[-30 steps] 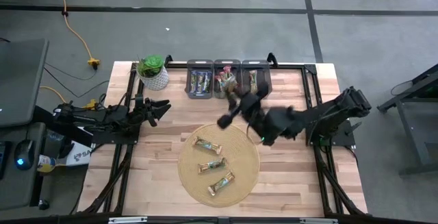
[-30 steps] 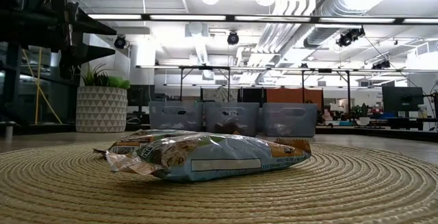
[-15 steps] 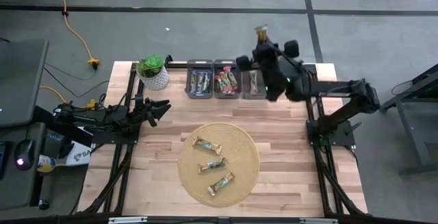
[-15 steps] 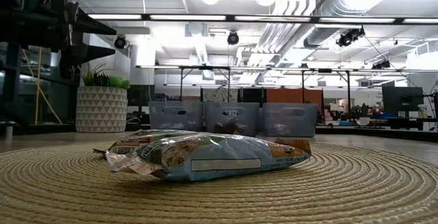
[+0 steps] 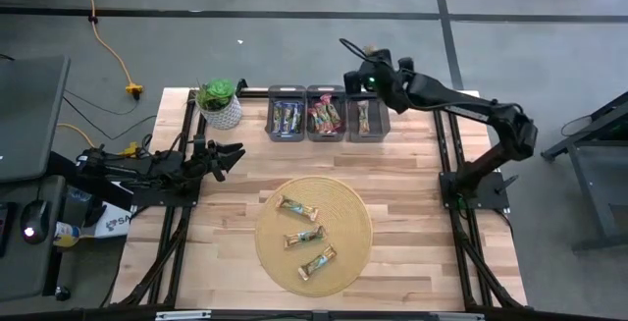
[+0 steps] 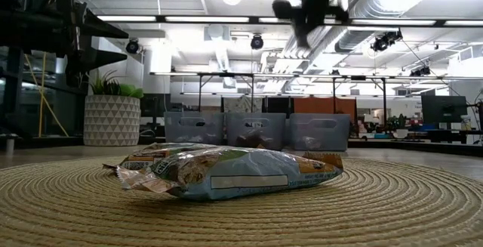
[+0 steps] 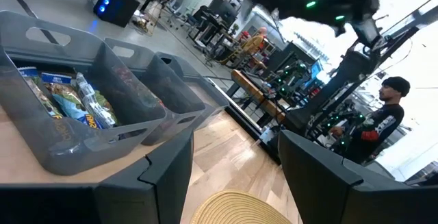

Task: Pick and place Granola Bars by type
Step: Put the yellow granola bar into the right black bin

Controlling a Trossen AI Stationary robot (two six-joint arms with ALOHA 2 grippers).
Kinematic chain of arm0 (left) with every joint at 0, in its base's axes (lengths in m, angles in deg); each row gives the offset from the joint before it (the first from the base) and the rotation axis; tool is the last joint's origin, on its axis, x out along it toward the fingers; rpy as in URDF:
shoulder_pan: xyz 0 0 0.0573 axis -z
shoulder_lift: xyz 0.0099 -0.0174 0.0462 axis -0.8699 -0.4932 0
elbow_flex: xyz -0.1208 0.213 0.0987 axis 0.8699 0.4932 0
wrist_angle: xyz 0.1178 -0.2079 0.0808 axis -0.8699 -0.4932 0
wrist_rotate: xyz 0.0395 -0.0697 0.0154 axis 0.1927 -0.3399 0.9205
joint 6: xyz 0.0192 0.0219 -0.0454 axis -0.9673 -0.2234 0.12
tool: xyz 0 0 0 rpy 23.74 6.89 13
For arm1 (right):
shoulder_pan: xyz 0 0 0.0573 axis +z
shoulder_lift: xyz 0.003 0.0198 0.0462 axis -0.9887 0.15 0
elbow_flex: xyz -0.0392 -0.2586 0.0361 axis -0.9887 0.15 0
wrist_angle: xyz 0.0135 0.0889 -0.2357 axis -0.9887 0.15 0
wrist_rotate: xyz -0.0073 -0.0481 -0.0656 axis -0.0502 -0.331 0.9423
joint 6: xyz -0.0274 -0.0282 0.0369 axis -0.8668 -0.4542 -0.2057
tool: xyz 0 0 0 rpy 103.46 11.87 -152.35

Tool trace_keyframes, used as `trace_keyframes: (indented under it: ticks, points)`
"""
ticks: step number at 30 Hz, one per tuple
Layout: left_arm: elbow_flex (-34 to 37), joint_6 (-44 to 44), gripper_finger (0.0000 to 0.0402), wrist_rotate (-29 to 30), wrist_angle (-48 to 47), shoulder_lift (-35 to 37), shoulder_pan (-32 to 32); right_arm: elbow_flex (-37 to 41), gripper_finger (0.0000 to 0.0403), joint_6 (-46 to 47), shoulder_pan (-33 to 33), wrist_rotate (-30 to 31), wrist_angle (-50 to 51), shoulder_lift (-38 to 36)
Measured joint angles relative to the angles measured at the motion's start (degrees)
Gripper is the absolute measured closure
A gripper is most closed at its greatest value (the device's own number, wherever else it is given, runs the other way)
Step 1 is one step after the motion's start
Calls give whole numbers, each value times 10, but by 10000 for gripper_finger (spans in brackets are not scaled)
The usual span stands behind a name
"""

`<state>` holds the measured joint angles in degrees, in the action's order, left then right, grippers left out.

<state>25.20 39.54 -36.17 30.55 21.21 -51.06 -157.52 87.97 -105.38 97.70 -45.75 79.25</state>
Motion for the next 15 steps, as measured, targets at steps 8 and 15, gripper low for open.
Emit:
trace_keyframes:
  ticks: [8,15]
  points:
    - [0,0,190,0,0,0,0,118,363,113,-72,-196,-18,14]
    - [0,0,190,0,0,0,0,228,363,161,-101,-291,-91,14]
